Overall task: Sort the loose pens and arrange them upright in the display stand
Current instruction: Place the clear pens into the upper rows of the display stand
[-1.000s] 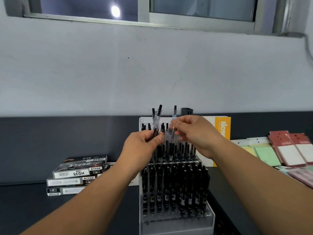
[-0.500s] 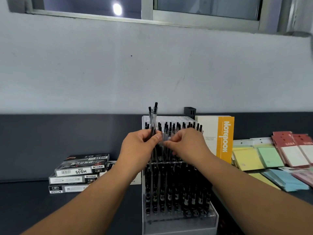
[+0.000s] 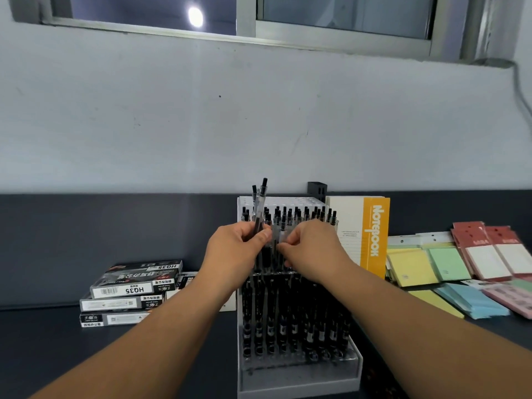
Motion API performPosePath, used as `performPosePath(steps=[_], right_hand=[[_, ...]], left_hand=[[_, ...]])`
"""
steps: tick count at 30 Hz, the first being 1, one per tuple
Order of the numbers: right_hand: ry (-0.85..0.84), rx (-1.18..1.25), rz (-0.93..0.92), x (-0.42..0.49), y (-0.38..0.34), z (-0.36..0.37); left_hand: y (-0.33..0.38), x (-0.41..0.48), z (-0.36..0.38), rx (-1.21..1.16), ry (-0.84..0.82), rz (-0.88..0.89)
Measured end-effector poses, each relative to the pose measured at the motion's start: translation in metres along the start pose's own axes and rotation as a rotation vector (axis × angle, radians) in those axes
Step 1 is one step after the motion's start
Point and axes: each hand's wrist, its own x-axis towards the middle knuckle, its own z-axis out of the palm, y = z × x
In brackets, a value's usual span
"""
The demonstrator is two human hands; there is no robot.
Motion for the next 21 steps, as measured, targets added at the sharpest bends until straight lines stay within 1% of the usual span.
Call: performPosePath(steps=[3, 5, 11, 12, 13, 14, 15, 17, 18, 19, 21], right_hand=[[0.072, -0.093, -0.006, -0.003, -0.004, 0.012], [0.074, -0.13, -0.017, -0.003, -0.007, 0.012], [-0.1, -0.15, -0.014, -0.002, -0.008, -0.017], [-0.093, -0.137, -0.008, -0.004, -0.008, -0.024], [-0.056, -0.092, -0.005, -0.004, -0.008, -0.031], [-0.007, 0.018, 0.005, -0.005, -0.008, -0.039], [0.008, 0.189, 0.023, -0.005, -0.009, -0.046], [-0.101, 0.524, 0.054, -0.005, -0.01, -0.058], [-0.163, 0.612, 0.049, -0.005, -0.009, -0.062], [-0.203, 0.642, 0.033, -0.004, -0.007, -0.065], [-0.225, 0.637, 0.005, -0.003, -0.002, -0.069]], left_hand=[[-0.001, -0.002, 0.002, 0.002, 0.005, 0.012], [0.0, -0.003, 0.001, -0.004, 0.008, 0.011], [0.003, -0.002, -0.002, -0.037, -0.041, -0.009], [0.004, -0.001, -0.001, -0.041, -0.06, 0.003], [0.006, -0.001, -0.001, -0.035, -0.083, 0.021], [0.009, -0.001, 0.0, -0.017, -0.108, 0.043], [0.012, 0.0, 0.002, 0.002, -0.137, 0.065], [0.02, 0.002, 0.006, 0.027, -0.196, 0.09], [0.024, 0.003, 0.01, 0.031, -0.226, 0.099], [0.027, 0.004, 0.013, 0.03, -0.255, 0.104], [0.031, 0.006, 0.02, 0.029, -0.3, 0.11]])
